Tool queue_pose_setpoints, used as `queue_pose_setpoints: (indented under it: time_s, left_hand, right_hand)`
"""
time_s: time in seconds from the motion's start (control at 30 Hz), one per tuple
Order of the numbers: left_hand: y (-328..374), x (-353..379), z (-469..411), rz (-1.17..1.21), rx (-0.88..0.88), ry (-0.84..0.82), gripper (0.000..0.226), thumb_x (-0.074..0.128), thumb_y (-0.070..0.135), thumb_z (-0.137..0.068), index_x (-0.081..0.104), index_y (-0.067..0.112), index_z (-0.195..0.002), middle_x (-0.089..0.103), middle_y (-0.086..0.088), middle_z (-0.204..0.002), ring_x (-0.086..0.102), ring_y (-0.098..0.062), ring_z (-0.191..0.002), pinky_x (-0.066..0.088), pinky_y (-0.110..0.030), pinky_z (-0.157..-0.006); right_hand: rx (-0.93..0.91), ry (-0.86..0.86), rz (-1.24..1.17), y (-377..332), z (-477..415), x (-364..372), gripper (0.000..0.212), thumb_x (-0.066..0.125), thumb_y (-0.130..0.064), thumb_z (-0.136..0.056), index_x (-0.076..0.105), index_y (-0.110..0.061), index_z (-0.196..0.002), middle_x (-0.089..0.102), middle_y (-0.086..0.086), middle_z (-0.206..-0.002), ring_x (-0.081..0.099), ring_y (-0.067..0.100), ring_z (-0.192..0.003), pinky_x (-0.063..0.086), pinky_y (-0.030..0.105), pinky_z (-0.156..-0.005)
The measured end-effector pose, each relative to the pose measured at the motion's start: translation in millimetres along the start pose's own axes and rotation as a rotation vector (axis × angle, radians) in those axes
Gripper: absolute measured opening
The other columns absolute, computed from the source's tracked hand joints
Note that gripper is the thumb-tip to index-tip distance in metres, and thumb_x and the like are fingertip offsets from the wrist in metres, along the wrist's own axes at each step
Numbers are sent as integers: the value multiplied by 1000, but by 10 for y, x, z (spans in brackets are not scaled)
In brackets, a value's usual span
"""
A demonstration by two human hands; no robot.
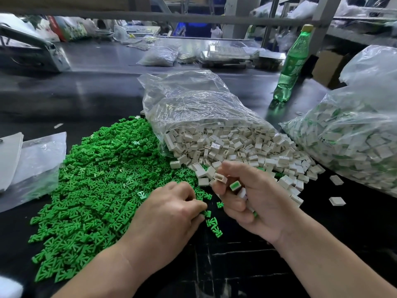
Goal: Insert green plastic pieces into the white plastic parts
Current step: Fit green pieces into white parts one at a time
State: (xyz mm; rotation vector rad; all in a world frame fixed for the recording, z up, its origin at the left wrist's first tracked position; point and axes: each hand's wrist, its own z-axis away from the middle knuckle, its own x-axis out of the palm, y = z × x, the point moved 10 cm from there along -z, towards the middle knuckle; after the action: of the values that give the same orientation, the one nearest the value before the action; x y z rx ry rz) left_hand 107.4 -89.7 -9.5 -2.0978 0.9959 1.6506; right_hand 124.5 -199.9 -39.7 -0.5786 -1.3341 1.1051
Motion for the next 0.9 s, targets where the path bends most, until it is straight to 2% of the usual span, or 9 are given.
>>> queue_pose_setpoints:
  time_s: [0.07,0.17,0.3,0.4,0.5,0.57,0.63,0.73,0.9]
  left_hand:
    - [-29,4,-11,-2,-17,-3,12,79,27,-80,76,23,-91,61,5,-86,58,-17,-78,52,-31,-64]
    - [-49,-12,-25,0,-38,-2,12,80,31,-78,72,24,-85,60,8,-85,58,-16,-79,49,-28,-65]
    - [-125,-59,-3,112,-128,37,11,74,29,-82,64,24,-81,58,13,-83,54,-8,-80,42,-21,-69]
    - [-403,-138,84,543,-376,145,11,74,29,-83,65,27,-77,64,9,-70,58,-5,-63,43,-14,-56]
    - [-503,-82,131,902,-497,153,13,77,36,-81,67,28,-84,69,-4,-74,63,-20,-65,54,-26,-58]
    - [-484,-77,132,1022,-510,173,9,76,28,-83,67,25,-83,69,-9,-74,65,-25,-69,56,-27,-62]
    - [-474,-77,128,1088,-512,196,10,73,17,-86,68,25,-82,69,-9,-73,66,-21,-69,56,-23,-64]
    - [-446,-96,111,1153,-494,204,11,70,13,-88,69,23,-83,68,-7,-72,67,-18,-68,56,-24,-64]
    - [-405,-198,108,1143,-475,249,20,64,6,-87,71,24,-82,67,-7,-68,65,-14,-63,53,-18,-59]
  right_hand:
    - [-11,53,17,-3,-4,-66,9,66,-13,-90,57,-9,-92,58,12,-74,39,9,-36,23,16,-31]
    - [16,116,40,41,-10,-139,20,68,-7,-87,61,-2,-105,61,11,-74,39,9,-40,23,17,-32]
    - [53,148,101,94,-25,-186,12,69,-9,-89,66,-5,-100,64,11,-78,41,10,-43,27,17,-32]
    - [40,134,149,105,-33,-171,3,69,-13,-93,67,-10,-92,58,8,-75,39,10,-43,26,17,-33]
    - [28,91,152,116,-28,-116,5,69,-11,-92,71,-13,-88,58,7,-75,39,10,-43,26,17,-33]
    - [25,51,171,125,-19,-54,7,70,-13,-90,75,-15,-86,61,7,-76,40,10,-45,27,17,-32]
    - [8,14,195,115,-8,5,8,71,-17,-89,77,-18,-84,62,6,-76,39,10,-44,27,17,-33]
    - [-28,-37,234,84,10,84,9,73,-28,-82,75,-20,-81,61,6,-73,40,10,-43,28,17,-33]
    - [-63,-92,358,89,27,150,14,70,-30,-92,72,-25,-78,59,3,-70,42,8,-42,31,18,-34]
